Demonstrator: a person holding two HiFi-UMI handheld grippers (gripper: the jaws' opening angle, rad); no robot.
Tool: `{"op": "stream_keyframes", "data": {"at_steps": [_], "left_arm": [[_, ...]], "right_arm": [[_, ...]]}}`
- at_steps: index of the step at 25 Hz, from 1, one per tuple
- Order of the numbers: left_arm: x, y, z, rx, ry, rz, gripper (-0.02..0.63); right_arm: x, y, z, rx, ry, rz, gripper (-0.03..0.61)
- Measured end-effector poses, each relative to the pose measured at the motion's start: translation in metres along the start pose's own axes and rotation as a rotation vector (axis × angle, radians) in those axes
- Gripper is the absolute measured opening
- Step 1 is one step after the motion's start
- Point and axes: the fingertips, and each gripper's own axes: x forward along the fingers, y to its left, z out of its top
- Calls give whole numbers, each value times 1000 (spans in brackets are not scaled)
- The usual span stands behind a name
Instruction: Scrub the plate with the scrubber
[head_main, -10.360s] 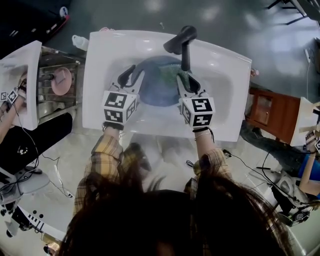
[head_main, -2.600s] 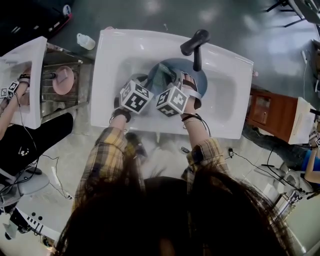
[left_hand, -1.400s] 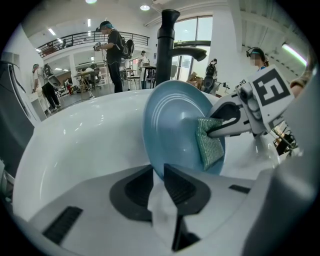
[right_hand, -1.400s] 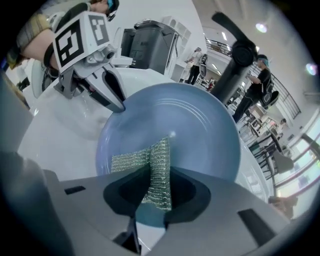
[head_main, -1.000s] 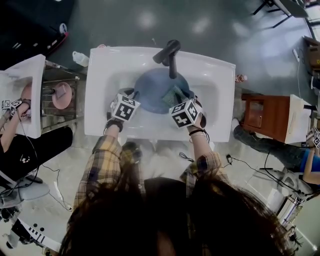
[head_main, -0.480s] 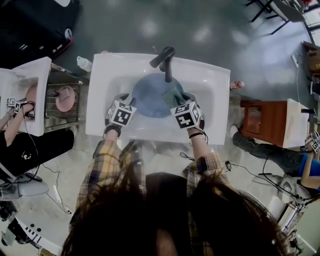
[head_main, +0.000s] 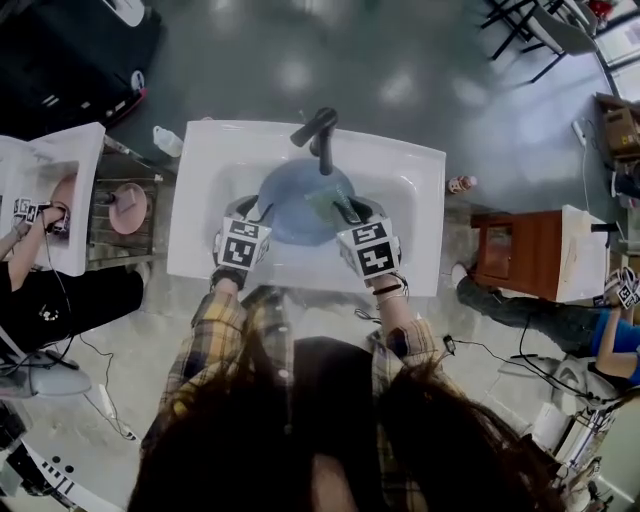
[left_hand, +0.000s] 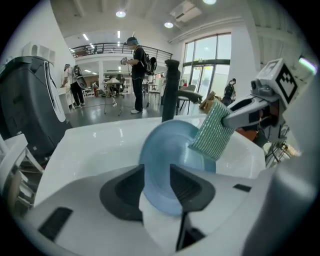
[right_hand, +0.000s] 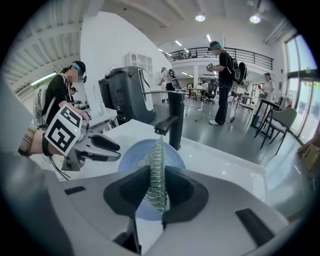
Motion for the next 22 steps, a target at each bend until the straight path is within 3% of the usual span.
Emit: {"op": "stream_keyframes", "data": {"at_steps": [6,10,16,22], "left_arm": [[-27,-12,62,-31,-161,-19,140],[-51,-9,110,-70,-288,-18,140],[-96,-17,178,-35,-469,-1,73],[-133,-49,222,6,-582,-82,37]], "right_arm": [[-28,17,45,-25,-118,80,100],[-53,16,81,-74,-212,77,100],[-92,7,137,-116,-359,56,100],[-123,0,167,-78,-485,67,100]]}}
